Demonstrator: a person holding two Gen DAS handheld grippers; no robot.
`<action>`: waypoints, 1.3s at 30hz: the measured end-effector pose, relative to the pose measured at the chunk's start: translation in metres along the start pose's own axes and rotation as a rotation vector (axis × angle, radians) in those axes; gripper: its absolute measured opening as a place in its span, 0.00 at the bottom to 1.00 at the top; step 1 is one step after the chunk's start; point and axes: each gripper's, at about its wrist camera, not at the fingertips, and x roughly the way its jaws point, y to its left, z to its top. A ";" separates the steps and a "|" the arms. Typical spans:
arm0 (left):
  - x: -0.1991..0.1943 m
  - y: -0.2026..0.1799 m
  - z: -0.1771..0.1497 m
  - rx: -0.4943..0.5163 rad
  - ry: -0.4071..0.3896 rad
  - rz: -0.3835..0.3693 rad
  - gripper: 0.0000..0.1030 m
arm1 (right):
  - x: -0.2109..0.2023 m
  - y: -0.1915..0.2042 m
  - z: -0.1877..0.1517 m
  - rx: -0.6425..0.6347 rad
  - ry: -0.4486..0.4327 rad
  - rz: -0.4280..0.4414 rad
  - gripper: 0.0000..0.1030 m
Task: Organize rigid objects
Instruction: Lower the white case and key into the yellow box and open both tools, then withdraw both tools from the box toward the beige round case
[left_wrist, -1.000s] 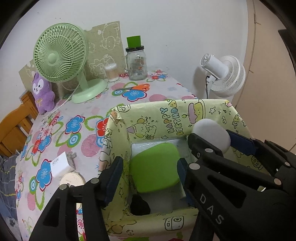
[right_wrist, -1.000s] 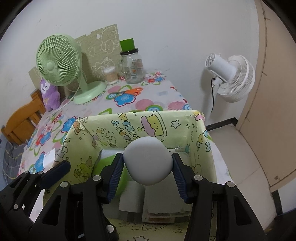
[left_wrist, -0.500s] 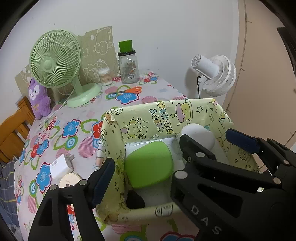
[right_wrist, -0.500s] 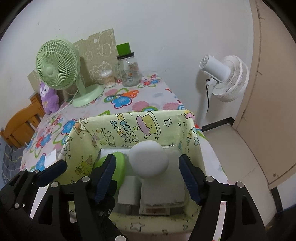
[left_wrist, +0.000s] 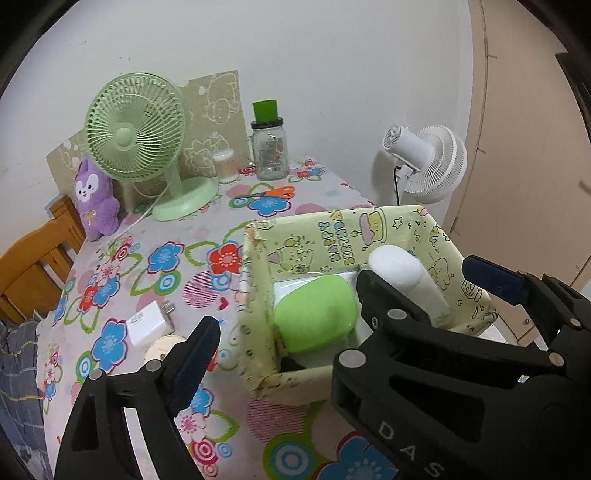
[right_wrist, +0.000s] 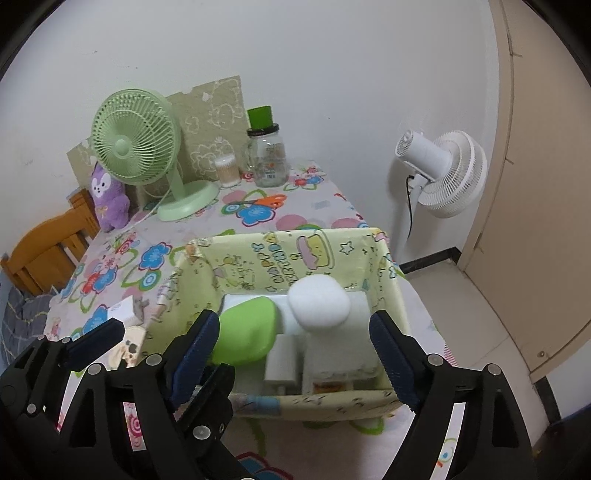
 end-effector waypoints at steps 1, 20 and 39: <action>-0.002 0.002 -0.001 -0.002 -0.002 0.002 0.88 | -0.001 0.003 0.000 -0.003 -0.001 0.001 0.84; -0.032 0.052 -0.019 -0.056 -0.027 0.033 0.94 | -0.023 0.063 -0.006 -0.079 -0.020 0.025 0.87; -0.028 0.115 -0.041 -0.146 0.016 0.102 0.96 | -0.010 0.125 -0.014 -0.180 0.004 0.125 0.91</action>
